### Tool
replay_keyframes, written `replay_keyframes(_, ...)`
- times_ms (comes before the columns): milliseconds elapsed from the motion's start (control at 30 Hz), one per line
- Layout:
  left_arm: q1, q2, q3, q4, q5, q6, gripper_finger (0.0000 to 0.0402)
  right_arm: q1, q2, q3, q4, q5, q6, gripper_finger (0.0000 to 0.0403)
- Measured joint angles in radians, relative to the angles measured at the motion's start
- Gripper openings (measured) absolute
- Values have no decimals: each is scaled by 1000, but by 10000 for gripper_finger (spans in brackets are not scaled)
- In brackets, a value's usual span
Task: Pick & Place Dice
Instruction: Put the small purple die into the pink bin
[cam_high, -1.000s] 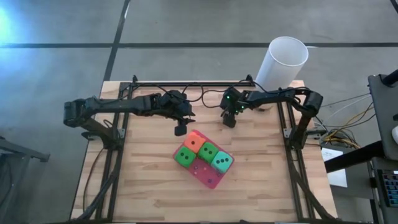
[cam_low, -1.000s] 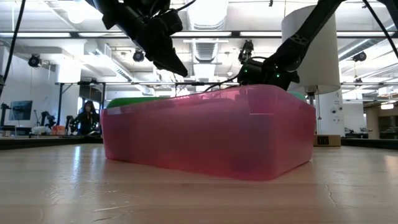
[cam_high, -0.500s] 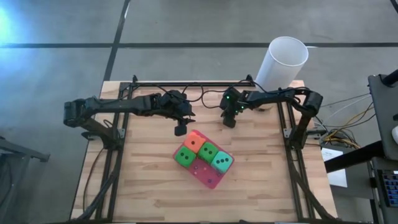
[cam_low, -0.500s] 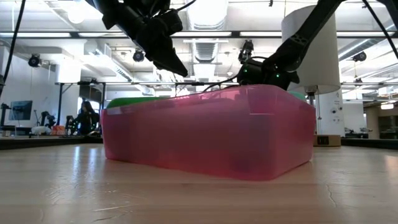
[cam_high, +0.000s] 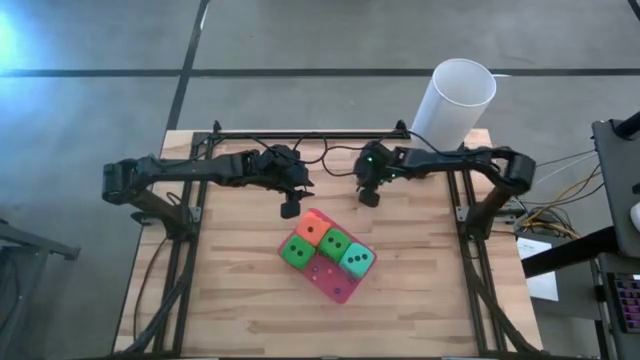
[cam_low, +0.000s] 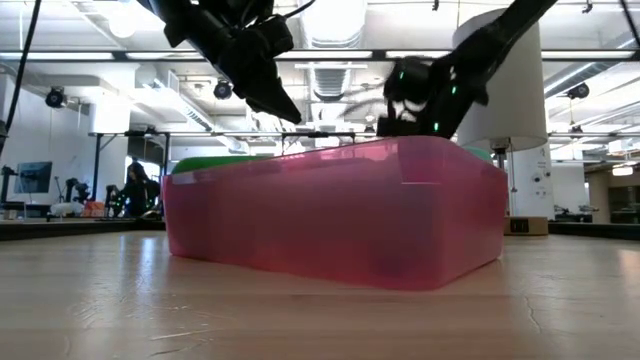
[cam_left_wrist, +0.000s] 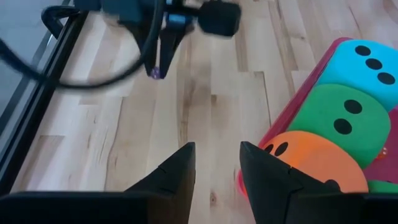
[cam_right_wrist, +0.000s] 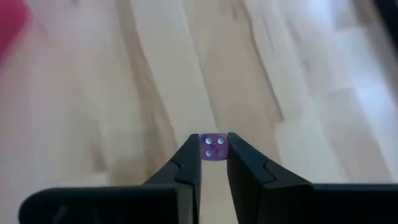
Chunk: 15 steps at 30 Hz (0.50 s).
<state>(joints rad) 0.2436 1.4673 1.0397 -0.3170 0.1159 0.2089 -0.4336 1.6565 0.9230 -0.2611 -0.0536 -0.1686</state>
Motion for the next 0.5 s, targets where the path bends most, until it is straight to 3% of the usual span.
replay_keyframes(233, 0, 0, 0, -2, 0, 0, 127, 165, -161, 0, -3, 2, 35, 44)
replay_keyframes(500, 0, 0, 0, -2, 0, 0, 133, 418, -212, 1, -2, -11, 43, 44)
